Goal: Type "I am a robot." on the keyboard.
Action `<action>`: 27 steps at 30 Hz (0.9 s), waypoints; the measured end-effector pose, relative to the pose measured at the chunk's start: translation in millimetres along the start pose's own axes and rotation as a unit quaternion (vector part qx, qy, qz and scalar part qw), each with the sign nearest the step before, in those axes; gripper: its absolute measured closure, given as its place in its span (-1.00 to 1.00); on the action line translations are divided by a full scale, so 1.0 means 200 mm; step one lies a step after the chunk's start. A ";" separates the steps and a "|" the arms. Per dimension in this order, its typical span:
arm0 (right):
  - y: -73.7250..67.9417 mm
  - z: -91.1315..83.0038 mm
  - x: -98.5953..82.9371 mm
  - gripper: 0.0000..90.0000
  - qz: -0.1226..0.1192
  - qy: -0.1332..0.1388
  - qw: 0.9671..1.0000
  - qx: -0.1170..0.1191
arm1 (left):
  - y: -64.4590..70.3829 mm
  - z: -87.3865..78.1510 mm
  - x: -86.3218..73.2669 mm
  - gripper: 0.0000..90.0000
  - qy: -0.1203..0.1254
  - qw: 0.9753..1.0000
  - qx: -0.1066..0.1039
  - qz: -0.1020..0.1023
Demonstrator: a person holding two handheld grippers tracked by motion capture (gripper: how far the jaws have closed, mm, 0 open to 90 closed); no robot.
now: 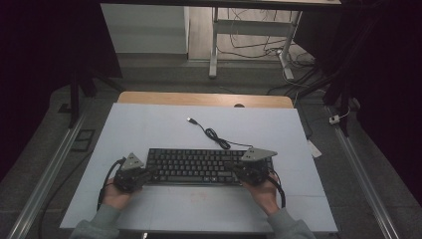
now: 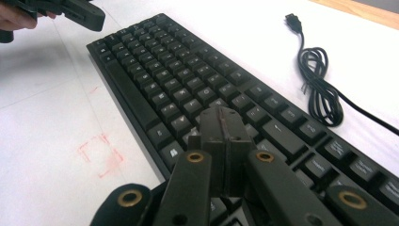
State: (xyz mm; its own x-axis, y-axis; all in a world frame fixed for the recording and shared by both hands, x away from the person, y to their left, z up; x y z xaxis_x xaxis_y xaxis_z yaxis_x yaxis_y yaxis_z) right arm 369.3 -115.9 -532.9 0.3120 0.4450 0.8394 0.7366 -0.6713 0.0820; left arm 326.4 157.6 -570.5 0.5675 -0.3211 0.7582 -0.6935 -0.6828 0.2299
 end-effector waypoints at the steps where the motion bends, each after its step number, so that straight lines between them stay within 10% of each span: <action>1: 0.00 0.01 0.00 0.99 -0.002 -0.002 1.000 0.000 | 0.00 0.00 0.00 0.97 0.000 1.000 0.000 0.000; 27: -0.06 0.18 0.06 0.99 -0.006 -0.019 1.000 0.000 | -0.06 0.05 -0.03 0.96 -0.022 1.000 0.017 -0.006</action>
State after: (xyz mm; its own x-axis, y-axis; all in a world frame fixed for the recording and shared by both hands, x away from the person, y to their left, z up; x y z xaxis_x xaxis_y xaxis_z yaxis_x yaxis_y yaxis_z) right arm 386.8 -80.7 -543.3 0.3265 0.4748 0.8173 0.7397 -0.6667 0.0918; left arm 335.1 161.5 -584.2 0.5962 -0.3407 0.7270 -0.6706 -0.7092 0.2175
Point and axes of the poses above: each handheld gripper's, and its own axes: z roughly forward along the jaws, x roughly out of its top, y roughly to its right, the point moved 9 cm from there along z, roughly forward along the jaws, and after that the axes turned 13 degrees about -x, right-handed, at the moved point
